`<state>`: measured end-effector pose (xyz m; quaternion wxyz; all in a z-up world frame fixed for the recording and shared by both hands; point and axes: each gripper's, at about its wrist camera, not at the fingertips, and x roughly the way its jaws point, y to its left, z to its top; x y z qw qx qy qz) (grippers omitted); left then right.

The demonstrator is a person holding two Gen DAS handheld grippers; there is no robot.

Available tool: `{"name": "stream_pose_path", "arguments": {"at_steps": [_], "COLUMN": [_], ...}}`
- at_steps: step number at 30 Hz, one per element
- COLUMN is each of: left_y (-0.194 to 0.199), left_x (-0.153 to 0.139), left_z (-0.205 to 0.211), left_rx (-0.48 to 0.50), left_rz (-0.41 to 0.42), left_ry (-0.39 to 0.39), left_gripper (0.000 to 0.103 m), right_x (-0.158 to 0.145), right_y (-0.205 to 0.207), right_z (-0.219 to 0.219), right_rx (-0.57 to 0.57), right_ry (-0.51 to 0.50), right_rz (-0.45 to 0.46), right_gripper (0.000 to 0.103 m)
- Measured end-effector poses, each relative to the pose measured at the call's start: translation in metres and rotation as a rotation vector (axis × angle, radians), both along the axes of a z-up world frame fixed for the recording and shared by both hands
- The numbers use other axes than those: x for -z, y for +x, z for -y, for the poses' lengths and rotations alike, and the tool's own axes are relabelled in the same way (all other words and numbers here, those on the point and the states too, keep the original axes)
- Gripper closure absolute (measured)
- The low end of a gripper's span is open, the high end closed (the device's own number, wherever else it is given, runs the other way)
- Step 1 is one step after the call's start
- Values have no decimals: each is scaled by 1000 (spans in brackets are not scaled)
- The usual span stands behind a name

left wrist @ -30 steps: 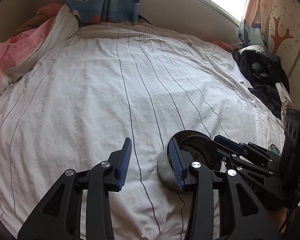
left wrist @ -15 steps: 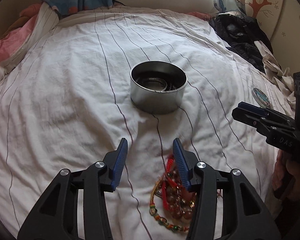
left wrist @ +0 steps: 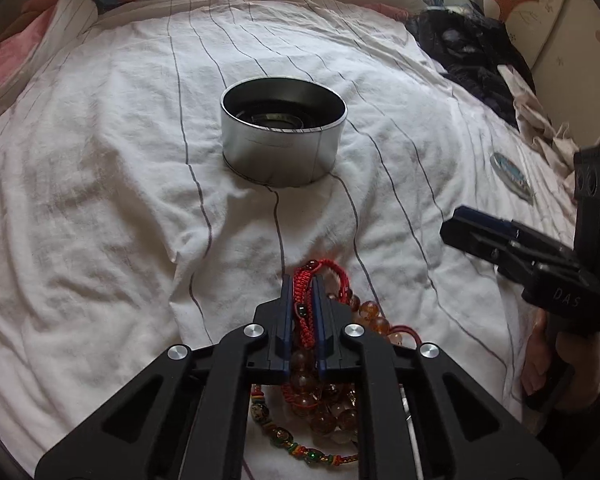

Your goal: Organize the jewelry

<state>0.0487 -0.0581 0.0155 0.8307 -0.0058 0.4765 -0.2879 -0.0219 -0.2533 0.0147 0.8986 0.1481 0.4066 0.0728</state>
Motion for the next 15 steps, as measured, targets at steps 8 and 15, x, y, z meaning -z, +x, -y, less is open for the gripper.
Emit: {"name": "stream_pose_path", "arguments": {"at_steps": [8,15], "left_y": [32,35], "left_x": [-4,-7], "left_z": [-53,-64], "left_rx": [-248,-315], "left_rz": [-73,-83], "left_ry": [-165,-226], "left_gripper": [89,52], "right_x": [0,-5], "right_y": [1,4], "right_z": [-14,-39], "right_rx": [-53,-157], "right_ry": [-18,-23], "right_rz": [14,44], "right_gripper": [46,45]}}
